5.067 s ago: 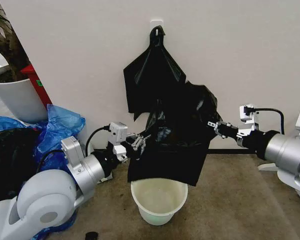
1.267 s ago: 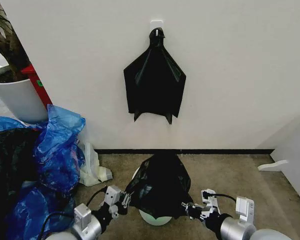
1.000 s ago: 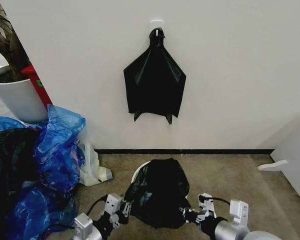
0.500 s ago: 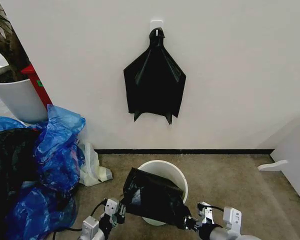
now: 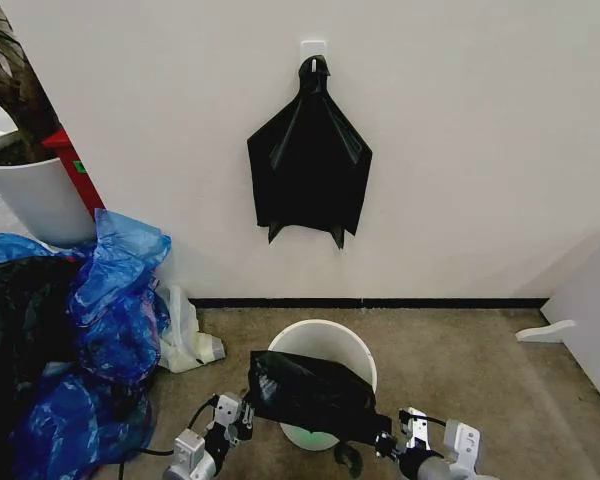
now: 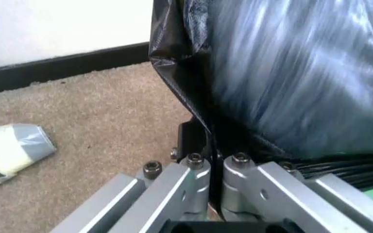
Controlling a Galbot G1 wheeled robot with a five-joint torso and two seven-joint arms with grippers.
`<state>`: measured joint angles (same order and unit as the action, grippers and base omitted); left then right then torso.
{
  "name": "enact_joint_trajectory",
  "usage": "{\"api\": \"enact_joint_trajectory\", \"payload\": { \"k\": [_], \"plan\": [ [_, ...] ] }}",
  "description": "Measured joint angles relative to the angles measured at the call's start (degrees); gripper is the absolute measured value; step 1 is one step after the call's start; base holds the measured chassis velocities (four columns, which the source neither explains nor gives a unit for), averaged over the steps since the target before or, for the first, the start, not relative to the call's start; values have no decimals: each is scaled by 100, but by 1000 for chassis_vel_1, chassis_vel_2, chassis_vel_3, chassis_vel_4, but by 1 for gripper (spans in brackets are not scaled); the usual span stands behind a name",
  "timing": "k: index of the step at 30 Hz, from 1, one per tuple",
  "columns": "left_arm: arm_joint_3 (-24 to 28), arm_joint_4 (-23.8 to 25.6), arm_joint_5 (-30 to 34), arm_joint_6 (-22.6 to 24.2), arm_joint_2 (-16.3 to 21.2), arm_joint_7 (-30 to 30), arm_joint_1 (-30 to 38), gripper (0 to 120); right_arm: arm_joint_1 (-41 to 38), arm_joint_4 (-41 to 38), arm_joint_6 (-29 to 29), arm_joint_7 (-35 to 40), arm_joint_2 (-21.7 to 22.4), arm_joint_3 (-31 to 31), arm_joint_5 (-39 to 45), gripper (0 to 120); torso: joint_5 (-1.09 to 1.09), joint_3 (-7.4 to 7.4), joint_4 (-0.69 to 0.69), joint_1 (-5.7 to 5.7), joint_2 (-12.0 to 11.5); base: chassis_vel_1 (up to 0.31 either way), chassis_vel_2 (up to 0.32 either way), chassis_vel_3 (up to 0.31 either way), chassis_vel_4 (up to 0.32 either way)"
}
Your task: Place the garbage bag over the trash bin.
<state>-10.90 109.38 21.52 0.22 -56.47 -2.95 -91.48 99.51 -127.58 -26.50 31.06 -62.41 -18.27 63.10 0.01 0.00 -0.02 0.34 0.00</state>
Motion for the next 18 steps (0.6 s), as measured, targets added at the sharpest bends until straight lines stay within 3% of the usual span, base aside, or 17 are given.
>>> {"api": "enact_joint_trajectory", "payload": {
  "k": [9, 13, 16, 18],
  "plan": [
    [0, -409, -21, -117, -279, 46, 100, 0, -28, 125, 51, -164, 37, -75, -144, 0, 0, 0, 0, 0, 0, 0, 0, 0, 0],
    [-33, -437, -93, -158, -408, 39, 64, 0, -12, 158, 23, -223, 57, -103, -157, 19, 0, 0, 0, 0, 0, 0, 0, 0, 0],
    [-32, -345, -184, -157, -412, 24, 29, 0, 24, 74, 18, -194, 61, -104, -156, 26, -1, 0, 0, 0, 0, 0, 0, 0, 0],
    [-31, -260, -330, -179, -382, 17, -11, 6, 83, -34, 17, -147, 67, -102, -155, 34, 0, 0, -1, 0, 0, 0, 0, 0, 0]
  ]
}}
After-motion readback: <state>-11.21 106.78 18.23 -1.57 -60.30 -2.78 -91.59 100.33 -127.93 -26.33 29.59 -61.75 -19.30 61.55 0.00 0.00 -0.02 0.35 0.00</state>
